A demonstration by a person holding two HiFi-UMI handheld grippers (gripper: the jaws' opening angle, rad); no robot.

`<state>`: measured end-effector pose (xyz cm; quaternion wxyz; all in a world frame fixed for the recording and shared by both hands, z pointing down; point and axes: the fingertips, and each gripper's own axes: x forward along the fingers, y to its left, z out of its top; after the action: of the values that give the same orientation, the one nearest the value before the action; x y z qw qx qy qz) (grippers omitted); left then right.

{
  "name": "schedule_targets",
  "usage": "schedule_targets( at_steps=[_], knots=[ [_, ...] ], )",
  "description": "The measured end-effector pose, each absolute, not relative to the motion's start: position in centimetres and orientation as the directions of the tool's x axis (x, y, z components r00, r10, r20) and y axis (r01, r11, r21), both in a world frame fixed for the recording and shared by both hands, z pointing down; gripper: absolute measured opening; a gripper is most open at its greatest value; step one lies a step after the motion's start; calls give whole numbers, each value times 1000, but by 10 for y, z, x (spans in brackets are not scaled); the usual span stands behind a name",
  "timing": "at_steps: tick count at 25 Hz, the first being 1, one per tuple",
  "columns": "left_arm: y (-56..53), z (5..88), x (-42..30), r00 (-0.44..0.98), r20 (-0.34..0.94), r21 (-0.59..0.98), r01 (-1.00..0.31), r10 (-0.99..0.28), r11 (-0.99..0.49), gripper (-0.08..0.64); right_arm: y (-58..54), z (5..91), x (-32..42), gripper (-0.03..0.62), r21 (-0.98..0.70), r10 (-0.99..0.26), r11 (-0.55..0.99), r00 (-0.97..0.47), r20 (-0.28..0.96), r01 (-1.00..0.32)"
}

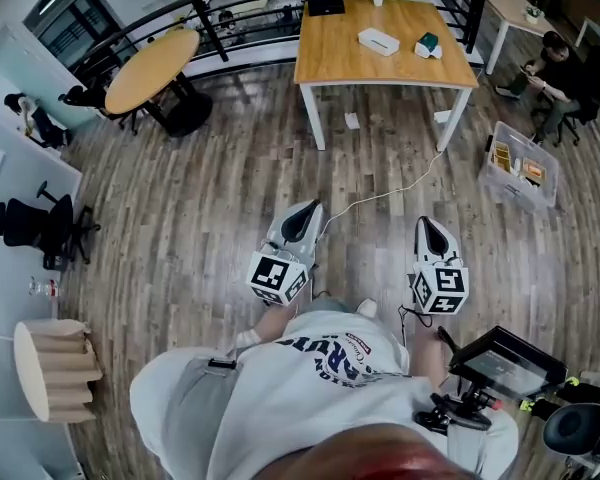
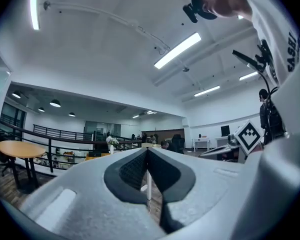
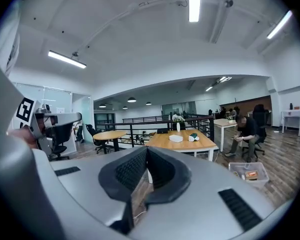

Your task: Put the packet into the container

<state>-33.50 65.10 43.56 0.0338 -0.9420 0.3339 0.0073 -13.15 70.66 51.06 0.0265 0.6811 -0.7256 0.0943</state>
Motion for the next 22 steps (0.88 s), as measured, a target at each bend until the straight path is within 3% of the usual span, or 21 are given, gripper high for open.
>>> schedule_targets(
  at_steps=[5, 22],
  knots=[
    [659, 448, -328, 775, -28, -53, -632, -631, -773, 0, 708, 519, -130, 9, -145, -988, 56, -76, 137, -988],
    [618, 465, -308, 769, -11, -37, -639, -639, -768, 0, 671, 550, -95, 9, -166, -976, 46, -79, 202, -985]
  ],
)
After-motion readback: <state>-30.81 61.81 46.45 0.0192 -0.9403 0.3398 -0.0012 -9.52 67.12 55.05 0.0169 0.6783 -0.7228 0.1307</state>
